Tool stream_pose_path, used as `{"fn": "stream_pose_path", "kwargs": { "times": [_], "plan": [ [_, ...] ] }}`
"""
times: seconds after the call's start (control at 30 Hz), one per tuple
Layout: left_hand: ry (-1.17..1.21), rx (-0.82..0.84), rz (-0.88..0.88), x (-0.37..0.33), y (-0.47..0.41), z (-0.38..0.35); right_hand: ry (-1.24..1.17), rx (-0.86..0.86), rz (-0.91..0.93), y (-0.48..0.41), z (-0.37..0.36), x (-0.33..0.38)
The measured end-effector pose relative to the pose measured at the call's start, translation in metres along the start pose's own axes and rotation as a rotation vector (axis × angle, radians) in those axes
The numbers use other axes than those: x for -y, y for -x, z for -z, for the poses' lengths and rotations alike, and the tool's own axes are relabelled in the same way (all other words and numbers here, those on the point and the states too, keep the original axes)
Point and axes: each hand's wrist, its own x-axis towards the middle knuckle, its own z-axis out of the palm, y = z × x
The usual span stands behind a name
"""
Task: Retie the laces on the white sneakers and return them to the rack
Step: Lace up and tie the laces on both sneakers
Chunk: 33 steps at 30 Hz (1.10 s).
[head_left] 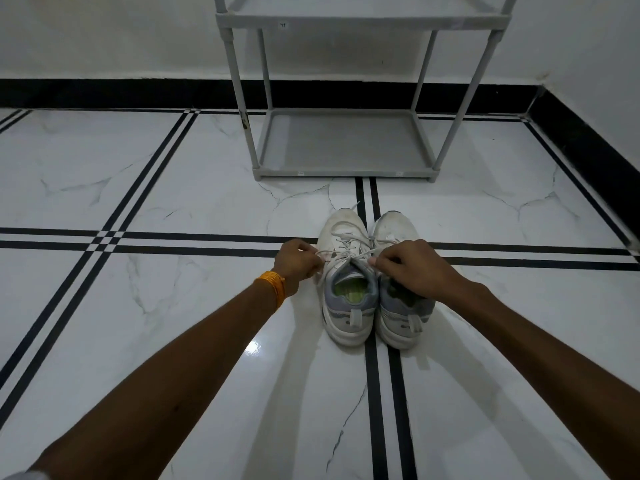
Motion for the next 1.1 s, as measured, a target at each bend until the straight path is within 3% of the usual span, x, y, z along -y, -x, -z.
{"fn": "stream_pose_path", "kwargs": {
  "times": [0.27,0.33,0.47,0.6,0.7,0.9,1.1],
  "plan": [
    [0.101,0.038,0.08,-0.009,0.005,-0.004,0.038,0.022,-0.014,-0.003,-0.003,0.001],
    [-0.089,-0.031,-0.063,-0.008,0.004,-0.004,0.058,0.047,-0.026,-0.004,-0.004,0.0],
    [-0.767,-0.233,-0.52,-0.009,0.004,0.006,0.13,0.037,-0.039,-0.005,-0.004,-0.001],
    [-1.11,-0.282,-0.78,-0.02,0.008,0.015,0.251,-0.099,-0.057,-0.007,-0.002,-0.002],
    [-1.248,-0.253,-0.865,-0.015,0.011,0.023,0.331,-0.13,-0.072,-0.008,-0.006,-0.001],
    [-1.281,-0.214,-0.88,-0.001,0.011,0.03,0.421,-0.098,-0.084,-0.005,-0.016,-0.002],
    [-1.205,-0.206,-0.829,-0.001,0.008,0.032,0.347,-0.128,-0.075,-0.002,-0.021,-0.008]
  ]
}}
